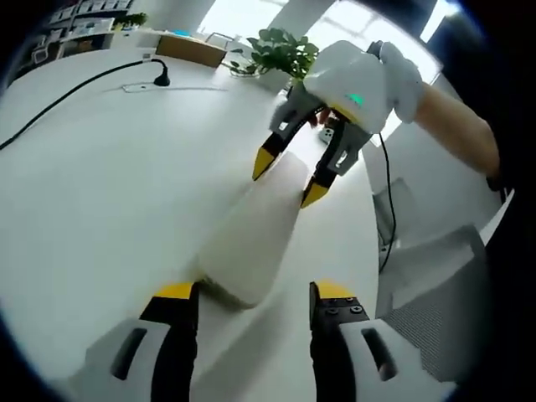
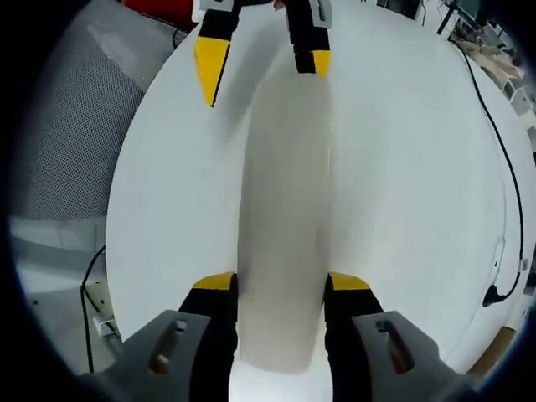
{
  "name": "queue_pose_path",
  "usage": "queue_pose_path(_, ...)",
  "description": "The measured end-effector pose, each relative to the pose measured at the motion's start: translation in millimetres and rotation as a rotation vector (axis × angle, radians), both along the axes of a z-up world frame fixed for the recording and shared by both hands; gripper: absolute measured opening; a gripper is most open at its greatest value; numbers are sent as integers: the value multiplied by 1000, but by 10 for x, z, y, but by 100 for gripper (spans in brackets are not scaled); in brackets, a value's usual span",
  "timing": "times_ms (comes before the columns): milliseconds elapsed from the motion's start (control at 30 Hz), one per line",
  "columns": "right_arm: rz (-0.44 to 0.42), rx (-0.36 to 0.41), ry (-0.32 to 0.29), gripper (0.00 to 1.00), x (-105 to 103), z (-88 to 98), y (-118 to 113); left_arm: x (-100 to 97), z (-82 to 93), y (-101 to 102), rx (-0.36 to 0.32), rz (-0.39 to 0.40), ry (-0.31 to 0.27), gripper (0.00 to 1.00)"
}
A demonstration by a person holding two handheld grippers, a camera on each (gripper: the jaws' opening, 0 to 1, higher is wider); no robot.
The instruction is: Arrange the utensils inside the cutlery case until each visible utensil rests in its matching compartment.
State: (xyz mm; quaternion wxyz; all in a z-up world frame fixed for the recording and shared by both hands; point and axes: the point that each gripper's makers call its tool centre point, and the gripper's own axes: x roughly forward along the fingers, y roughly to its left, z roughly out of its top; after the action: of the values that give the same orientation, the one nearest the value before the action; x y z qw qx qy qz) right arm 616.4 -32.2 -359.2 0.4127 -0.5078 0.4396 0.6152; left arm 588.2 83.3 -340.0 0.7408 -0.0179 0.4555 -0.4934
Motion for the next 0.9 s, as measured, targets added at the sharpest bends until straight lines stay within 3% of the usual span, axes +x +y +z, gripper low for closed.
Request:
queue_pose_path(167,-28,-1,-1,41,11,-2,15,21,1,-31,5,-7,-16,57)
queue_pose_path(300,-88,20,-15,52,27,115,-7,15,-3,30,32,-18,-35,59)
queue_pose_path(400,-155,123,26,53,-56,346,-19,24,49,203,40,-3,-54,63)
queue_pose_path(500,-267,202,-19,48,45,507,-156,136,167,312,22,46,-70,62)
queue_pose_path(567,-333,235,-57,37,138,563,-259,214,278,311,0,68,-91,53)
queue_pose_path(633,-472,284,-63,28,206,590,-336,287,402,245,-36,118,-45,35)
queue_pose_path(667,-518,292,-50,22,202,585,-354,313,434,220,-43,130,-24,22)
queue_pose_path(700,-530,284,-48,18,193,559,-398,391,457,204,-30,138,-56,17)
queue_pose_path(733,-510,278,-58,16,192,537,-416,470,474,184,-30,155,-94,17)
queue_pose_path(767,-496,257,-96,16,217,481,-459,497,462,144,-31,160,-87,17)
queue_pose_path(800,-489,248,-121,17,235,455,-477,500,435,125,-31,170,-60,17)
queue_pose_path(833,-490,250,-114,19,204,441,-456,451,383,72,-45,180,11,17)
queue_pose_path(867,-482,250,-90,15,152,392,-439,403,261,32,-17,159,12,17)
queue_pose_path(900,-477,243,-88,13,158,372,-453,379,251,21,-16,152,18,16)
